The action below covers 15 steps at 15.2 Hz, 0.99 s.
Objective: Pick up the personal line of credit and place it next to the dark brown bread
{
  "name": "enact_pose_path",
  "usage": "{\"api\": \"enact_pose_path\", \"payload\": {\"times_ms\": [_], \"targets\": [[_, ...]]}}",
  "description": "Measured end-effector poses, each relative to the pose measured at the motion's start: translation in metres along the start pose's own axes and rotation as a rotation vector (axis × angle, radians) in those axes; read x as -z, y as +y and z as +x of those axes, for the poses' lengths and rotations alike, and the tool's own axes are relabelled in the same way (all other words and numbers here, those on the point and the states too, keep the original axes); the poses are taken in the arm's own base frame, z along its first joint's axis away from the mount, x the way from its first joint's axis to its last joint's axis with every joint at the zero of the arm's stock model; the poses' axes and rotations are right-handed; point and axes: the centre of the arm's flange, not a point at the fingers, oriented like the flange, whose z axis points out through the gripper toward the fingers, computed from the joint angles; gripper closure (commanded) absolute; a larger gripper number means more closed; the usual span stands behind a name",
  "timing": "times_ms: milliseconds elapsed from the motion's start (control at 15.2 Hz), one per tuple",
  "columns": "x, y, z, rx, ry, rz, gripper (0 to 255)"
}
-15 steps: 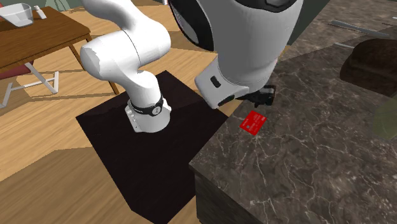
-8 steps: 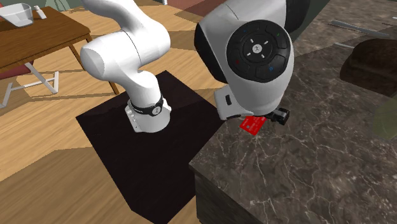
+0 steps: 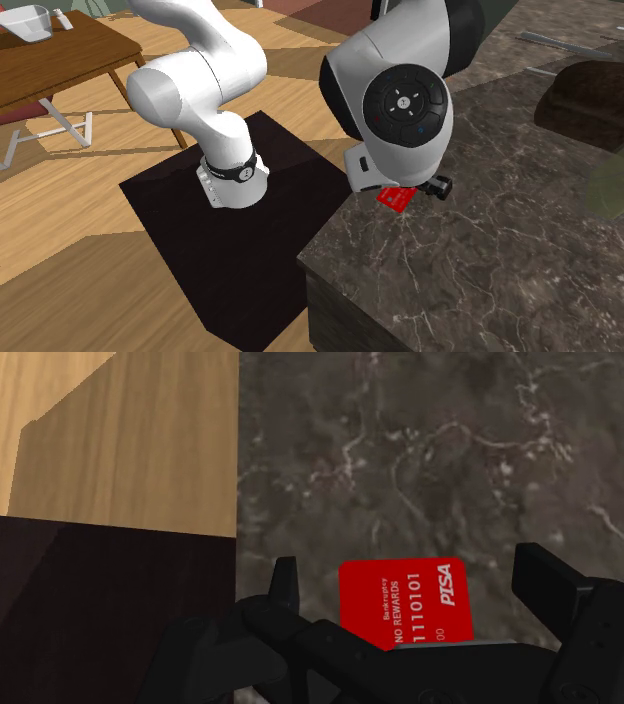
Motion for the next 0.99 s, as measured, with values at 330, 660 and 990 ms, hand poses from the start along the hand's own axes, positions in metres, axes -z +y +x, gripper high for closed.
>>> {"api": "enact_pose_path", "payload": {"times_ms": [330, 660, 990], "targets": [[-0.0013, 0.0000, 0.0001, 0.000, 0.000, 0.001, 0], [0.0005, -0.0006, -0.0013, 0.002, -0.002, 0.002, 255], [0.0009, -0.0007, -0.0020, 0.002, -0.002, 0.003, 255]]}}
